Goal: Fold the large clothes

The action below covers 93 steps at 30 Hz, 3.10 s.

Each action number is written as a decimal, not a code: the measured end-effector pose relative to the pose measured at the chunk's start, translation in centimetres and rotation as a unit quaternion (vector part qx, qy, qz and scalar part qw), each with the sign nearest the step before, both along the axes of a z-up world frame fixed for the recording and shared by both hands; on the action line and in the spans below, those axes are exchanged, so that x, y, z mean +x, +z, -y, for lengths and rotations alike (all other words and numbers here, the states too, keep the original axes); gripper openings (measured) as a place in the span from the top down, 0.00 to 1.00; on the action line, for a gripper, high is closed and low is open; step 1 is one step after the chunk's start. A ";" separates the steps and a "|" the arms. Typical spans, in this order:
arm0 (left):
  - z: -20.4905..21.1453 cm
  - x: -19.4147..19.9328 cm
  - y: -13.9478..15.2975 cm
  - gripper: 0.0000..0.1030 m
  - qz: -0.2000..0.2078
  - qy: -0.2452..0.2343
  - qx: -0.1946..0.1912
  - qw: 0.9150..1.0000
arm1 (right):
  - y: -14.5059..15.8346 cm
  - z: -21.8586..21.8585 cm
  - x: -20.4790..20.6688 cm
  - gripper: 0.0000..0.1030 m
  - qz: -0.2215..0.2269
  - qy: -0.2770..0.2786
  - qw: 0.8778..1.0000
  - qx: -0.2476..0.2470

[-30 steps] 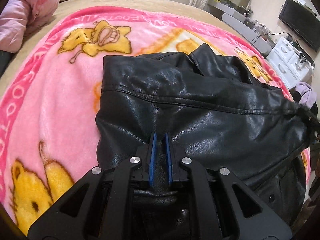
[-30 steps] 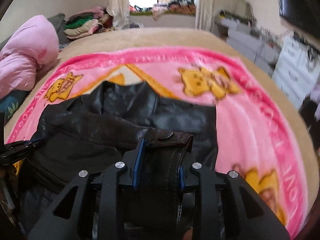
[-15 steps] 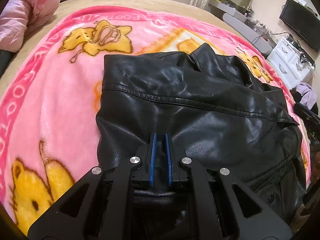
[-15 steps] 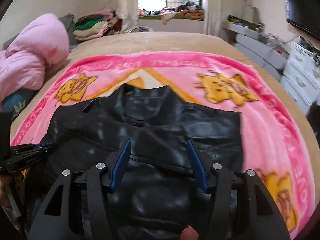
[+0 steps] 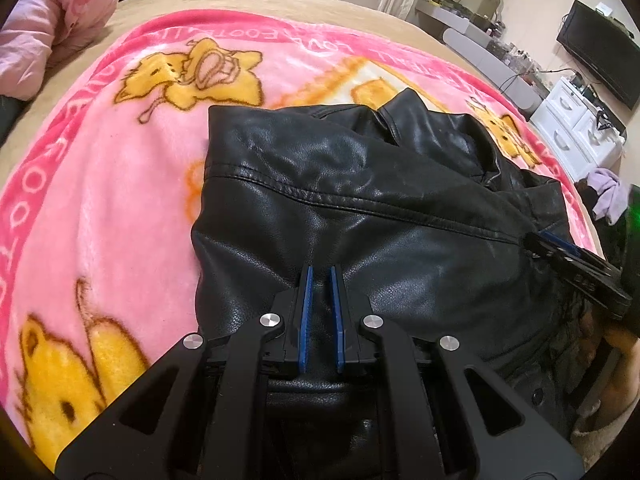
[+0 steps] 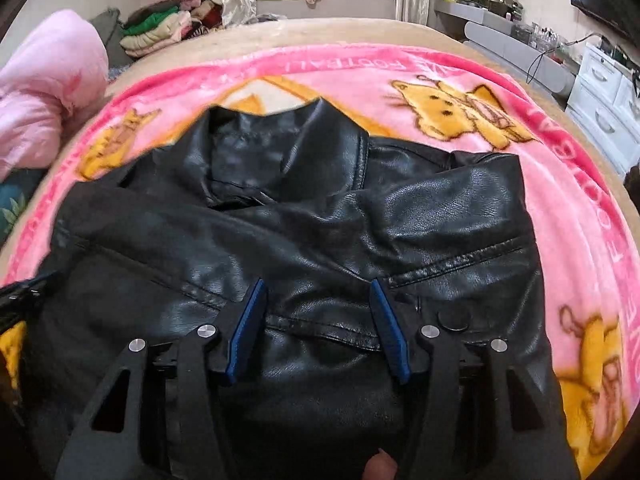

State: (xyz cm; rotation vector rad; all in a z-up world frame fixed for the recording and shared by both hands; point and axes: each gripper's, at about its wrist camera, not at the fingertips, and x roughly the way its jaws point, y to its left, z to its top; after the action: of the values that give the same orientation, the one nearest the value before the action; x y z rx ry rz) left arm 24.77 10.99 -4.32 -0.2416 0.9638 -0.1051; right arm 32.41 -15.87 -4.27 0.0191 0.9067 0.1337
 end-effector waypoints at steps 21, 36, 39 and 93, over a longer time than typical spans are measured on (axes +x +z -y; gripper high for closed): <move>3.3 -4.3 4.2 0.96 0.052 -0.036 0.016 0.998 | 5.8 0.0 -8.1 0.42 0.089 0.032 0.994 0.045; 4.4 -4.5 0.4 0.96 -0.002 -0.055 0.024 0.998 | 3.5 -2.0 -7.3 0.42 0.037 0.051 0.998 0.012; 4.3 -4.5 0.5 0.96 -0.003 -0.056 0.020 0.998 | 1.3 -0.8 -6.6 0.47 -0.006 0.031 0.999 0.014; 4.6 -11.8 7.8 0.09 0.079 -0.072 0.024 0.994 | 7.0 -0.9 -17.9 0.04 0.108 -0.004 0.992 0.059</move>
State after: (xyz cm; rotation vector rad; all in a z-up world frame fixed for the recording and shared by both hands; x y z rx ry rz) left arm 13.02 6.37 3.45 -0.1173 0.8239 -0.2309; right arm 14.49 -15.00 2.74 0.1166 0.6821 0.1795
